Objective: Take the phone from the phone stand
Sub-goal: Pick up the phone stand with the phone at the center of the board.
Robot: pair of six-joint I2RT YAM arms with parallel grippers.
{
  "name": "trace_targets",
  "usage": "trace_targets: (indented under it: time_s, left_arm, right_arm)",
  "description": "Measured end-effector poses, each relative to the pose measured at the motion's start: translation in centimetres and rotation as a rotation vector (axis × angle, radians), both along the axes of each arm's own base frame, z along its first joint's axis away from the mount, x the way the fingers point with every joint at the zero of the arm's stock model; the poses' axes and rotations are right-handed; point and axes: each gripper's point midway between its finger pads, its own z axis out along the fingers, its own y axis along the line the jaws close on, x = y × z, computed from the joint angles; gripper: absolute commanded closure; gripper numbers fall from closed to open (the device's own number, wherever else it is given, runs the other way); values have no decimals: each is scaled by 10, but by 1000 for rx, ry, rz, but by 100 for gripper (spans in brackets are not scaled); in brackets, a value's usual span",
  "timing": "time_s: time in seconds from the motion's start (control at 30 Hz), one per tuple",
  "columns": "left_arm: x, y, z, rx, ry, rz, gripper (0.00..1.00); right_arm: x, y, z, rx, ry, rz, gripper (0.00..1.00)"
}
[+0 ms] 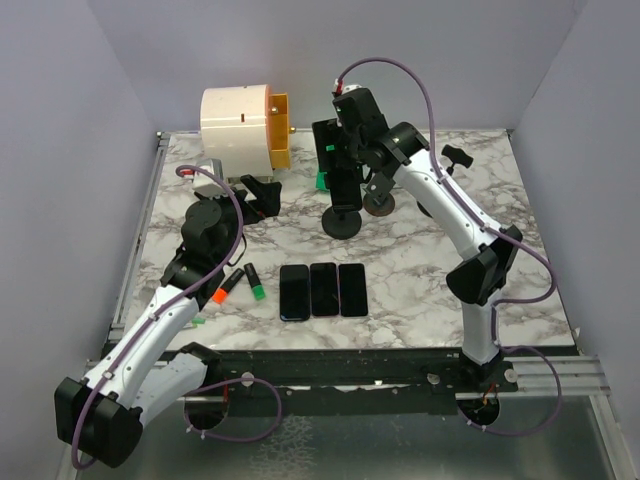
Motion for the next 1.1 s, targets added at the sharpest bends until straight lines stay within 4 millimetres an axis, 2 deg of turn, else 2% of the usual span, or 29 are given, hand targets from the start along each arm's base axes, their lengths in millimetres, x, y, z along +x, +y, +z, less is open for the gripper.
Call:
trace_targets:
  time_s: [0.63,0.9,1.1]
  left_arm:
    - [-1,-5,-3,1,6,-25,1]
    - [-1,-5,-3,1,6,-26,1]
    - [-1,-5,-3,0,6,-28,1]
  right_arm:
    - [9,2,-14,-38,5,-7,4]
    - [11,3,-15,-40,1,-3,11]
    - [10,2,-27,-60,21,0,10]
